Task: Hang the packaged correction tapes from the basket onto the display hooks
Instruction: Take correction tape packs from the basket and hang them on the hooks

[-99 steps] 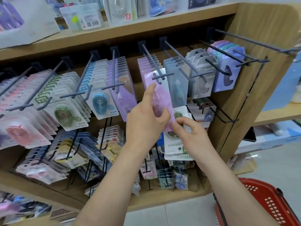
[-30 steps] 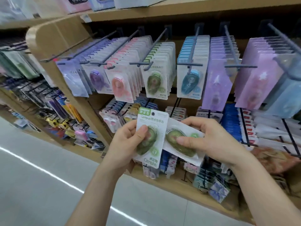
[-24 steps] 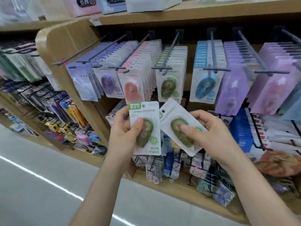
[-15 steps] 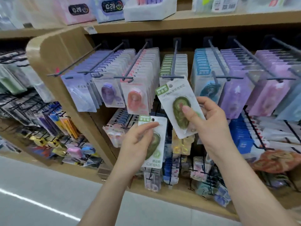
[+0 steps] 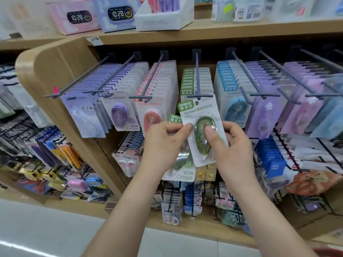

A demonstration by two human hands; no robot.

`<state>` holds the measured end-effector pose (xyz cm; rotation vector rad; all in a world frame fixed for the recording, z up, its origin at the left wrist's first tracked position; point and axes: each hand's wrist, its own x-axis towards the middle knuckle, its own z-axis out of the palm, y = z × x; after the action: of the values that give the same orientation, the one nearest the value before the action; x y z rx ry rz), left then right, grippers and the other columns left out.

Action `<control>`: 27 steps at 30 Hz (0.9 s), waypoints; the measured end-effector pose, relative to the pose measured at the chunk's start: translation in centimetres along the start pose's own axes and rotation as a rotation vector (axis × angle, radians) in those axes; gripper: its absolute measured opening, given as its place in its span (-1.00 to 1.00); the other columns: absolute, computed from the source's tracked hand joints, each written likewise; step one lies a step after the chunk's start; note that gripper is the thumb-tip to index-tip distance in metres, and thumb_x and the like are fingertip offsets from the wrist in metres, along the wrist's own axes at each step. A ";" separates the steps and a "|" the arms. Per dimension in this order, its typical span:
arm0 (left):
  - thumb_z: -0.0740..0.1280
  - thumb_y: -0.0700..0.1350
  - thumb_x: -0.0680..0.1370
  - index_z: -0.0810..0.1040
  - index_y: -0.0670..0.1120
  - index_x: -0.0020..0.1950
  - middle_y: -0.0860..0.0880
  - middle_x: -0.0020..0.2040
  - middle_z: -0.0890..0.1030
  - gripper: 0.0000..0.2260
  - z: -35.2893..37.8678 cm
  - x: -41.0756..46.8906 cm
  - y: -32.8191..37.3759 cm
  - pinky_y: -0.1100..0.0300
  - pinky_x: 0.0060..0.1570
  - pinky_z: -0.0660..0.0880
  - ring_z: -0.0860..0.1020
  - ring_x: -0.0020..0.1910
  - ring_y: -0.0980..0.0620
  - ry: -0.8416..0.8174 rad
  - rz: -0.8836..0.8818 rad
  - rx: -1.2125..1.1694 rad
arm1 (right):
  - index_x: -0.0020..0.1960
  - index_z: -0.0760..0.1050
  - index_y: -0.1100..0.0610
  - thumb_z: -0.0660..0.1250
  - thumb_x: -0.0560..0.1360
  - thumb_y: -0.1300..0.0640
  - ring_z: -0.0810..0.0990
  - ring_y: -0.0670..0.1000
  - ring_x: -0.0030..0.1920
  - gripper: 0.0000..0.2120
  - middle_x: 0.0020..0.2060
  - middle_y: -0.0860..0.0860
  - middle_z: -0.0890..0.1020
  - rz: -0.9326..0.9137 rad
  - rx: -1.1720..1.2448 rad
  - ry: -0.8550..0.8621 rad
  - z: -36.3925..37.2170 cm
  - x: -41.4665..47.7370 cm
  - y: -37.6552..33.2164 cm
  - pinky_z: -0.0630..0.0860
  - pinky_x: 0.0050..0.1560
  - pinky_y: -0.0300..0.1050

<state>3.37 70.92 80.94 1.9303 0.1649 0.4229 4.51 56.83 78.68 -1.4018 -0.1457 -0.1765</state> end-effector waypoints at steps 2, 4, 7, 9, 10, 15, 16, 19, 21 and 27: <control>0.44 0.02 0.53 0.65 0.13 -0.23 0.17 -0.23 0.64 -0.87 0.0 0.2 0.1 0.45 -0.22 0.42 0.56 -0.24 0.31 0.019 -0.005 0.029 | 0.04 0.53 0.09 0.39 0.51 0.05 0.68 -0.13 -0.21 -0.84 -0.19 -0.05 0.71 0.031 -0.016 -0.019 0.0 0.0 0.1 0.54 -0.27 -0.27; 0.42 0.04 0.54 0.65 0.09 -0.20 0.19 -0.30 0.61 -0.87 -0.1 0.4 0.2 0.38 -0.23 0.40 0.54 -0.28 0.28 0.049 0.016 0.084 | 0.06 0.52 0.06 0.34 0.53 -0.02 0.69 -0.07 -0.24 -0.81 -0.19 -0.04 0.72 0.087 -0.045 -0.092 -0.2 0.0 0.2 0.55 -0.34 -0.17; 0.40 0.07 0.54 0.70 -0.01 -0.14 0.19 -0.35 0.60 -0.81 -0.3 0.8 0.2 0.25 -0.22 0.39 0.53 -0.29 0.23 0.067 0.033 0.137 | 0.13 0.49 0.02 0.29 0.58 0.00 0.64 0.05 -0.41 -0.83 -0.24 0.02 0.72 0.143 -0.114 -0.234 -1.2 0.2 0.4 0.51 -0.46 -0.13; 0.40 0.08 0.55 0.71 -0.02 -0.15 0.18 -0.42 0.58 -0.79 -0.2 1.1 0.2 0.23 -0.26 0.37 0.51 -0.35 0.22 0.076 0.035 0.146 | 0.13 0.52 0.03 0.30 0.59 0.07 0.59 0.05 -0.46 -0.87 -0.29 0.07 0.70 0.136 -0.134 -0.287 -1.9 0.4 0.4 0.49 -0.44 -0.14; 0.39 0.08 0.55 0.71 -0.02 -0.16 0.17 -0.44 0.56 -0.78 -0.1 1.2 0.2 0.22 -0.27 0.36 0.49 -0.37 0.21 0.085 0.040 0.155 | 0.10 0.54 0.05 0.30 0.60 0.11 0.58 0.03 -0.46 -0.90 -0.31 0.09 0.69 0.133 -0.135 -0.267 -2.1 0.5 0.6 0.49 -0.43 -0.14; 0.32 -0.06 0.61 0.72 -0.03 0.01 0.03 -0.08 0.66 -0.82 -0.3 0.1 -0.6 0.15 -0.03 0.43 0.56 0.01 0.04 0.195 0.108 0.314 | -0.04 0.54 0.17 0.32 0.60 0.19 0.56 -0.05 -0.53 -0.92 -0.46 0.02 0.62 0.122 -0.201 -0.052 -1.1 1.8 1.6 0.48 -0.49 -0.20; 0.32 -0.08 0.61 0.71 -0.02 0.05 0.02 -0.01 0.66 -0.83 -0.7 -0.4 -0.9 0.22 0.03 0.42 0.55 0.06 0.10 0.229 0.121 0.318 | -0.08 0.53 0.15 0.32 0.60 0.18 0.59 -0.04 -0.52 -0.91 -0.45 0.01 0.61 0.106 -0.227 -0.028 -0.7 2.2 1.7 0.51 -0.48 -0.14; 0.32 -0.18 0.60 0.69 0.04 0.05 0.18 -0.06 0.61 -0.82 -1.7 -1.5 -1.8 0.47 0.01 0.38 0.51 -0.07 0.34 0.291 0.184 0.231 | -0.16 0.49 0.08 0.32 0.61 0.13 0.66 0.03 -0.46 -0.84 -0.38 0.07 0.63 0.065 -0.297 0.019 0.4 3.5 2.6 0.60 -0.31 0.12; 0.32 -0.22 0.61 0.66 0.11 0.01 0.24 -0.13 0.61 -0.77 -1.9 -1.8 -2.0 0.27 -0.03 0.50 0.51 -0.19 0.31 0.275 0.132 0.050 | -0.16 0.48 0.07 0.32 0.61 0.12 0.67 0.03 -0.46 -0.83 -0.33 0.14 0.65 0.060 -0.289 0.049 1.2 4.3 3.2 0.63 -0.24 0.24; 0.31 -0.27 0.60 0.57 0.19 0.16 0.06 0.11 0.67 -0.66 -1.7 -1.7 -1.5 0.11 -0.18 0.64 0.65 -0.04 0.08 0.167 0.003 -0.300 | -0.01 0.57 0.12 0.27 0.61 -0.01 0.70 0.03 -0.25 -0.79 -0.23 0.02 0.67 0.098 -0.517 0.004 0.9 5.6 4.1 0.63 -0.07 0.19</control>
<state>1.30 72.52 79.75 1.6016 0.1958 0.5772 10.83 58.12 76.02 -1.9191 -0.0264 -0.1408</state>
